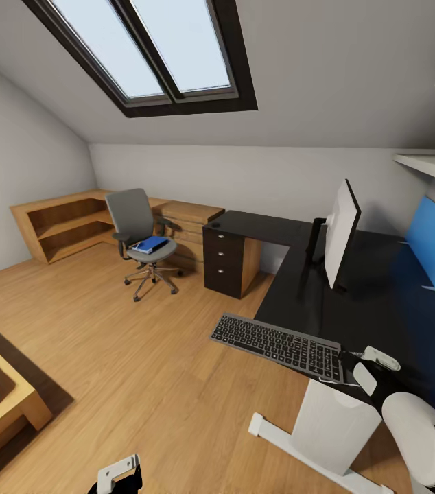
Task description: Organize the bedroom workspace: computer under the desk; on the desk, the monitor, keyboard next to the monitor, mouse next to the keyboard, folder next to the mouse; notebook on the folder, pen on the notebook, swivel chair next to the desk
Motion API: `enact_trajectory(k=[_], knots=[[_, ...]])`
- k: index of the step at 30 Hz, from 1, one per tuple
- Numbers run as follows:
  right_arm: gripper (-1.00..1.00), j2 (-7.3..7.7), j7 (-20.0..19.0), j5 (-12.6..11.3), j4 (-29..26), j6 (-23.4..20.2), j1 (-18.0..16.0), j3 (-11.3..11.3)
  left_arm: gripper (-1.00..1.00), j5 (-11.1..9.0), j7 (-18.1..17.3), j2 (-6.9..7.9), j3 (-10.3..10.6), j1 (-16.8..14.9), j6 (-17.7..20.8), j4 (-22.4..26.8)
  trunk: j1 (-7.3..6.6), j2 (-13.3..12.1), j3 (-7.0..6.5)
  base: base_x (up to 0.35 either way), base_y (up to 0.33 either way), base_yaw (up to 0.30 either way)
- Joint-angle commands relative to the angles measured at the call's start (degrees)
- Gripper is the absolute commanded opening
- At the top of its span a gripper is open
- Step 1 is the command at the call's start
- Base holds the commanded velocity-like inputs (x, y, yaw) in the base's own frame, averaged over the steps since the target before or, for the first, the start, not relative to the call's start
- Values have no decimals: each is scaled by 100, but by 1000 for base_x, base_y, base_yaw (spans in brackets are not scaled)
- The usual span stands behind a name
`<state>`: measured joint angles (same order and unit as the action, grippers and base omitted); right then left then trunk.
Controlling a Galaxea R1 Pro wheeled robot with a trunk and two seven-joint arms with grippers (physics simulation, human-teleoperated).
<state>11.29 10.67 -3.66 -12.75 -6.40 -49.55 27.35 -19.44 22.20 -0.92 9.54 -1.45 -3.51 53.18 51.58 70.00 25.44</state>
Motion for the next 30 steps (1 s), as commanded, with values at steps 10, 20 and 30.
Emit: enact_trajectory(k=[10,20,30], knots=[[100,-12,15,-43,-8,-36,-2,-11,100,-60,30,1,22,-4,-31,2,0,4,6,-74,0,0],[100,-12,20,-45,-8,-37,-2,-11,100,-60,30,-1,22,-4,-34,0,0,4,6,-117,0,0],[100,-102,-81,-47,-4,-26,-2,-2,100,-60,30,3,22,-3,-36,2,0,4,6,-125,0,0]])
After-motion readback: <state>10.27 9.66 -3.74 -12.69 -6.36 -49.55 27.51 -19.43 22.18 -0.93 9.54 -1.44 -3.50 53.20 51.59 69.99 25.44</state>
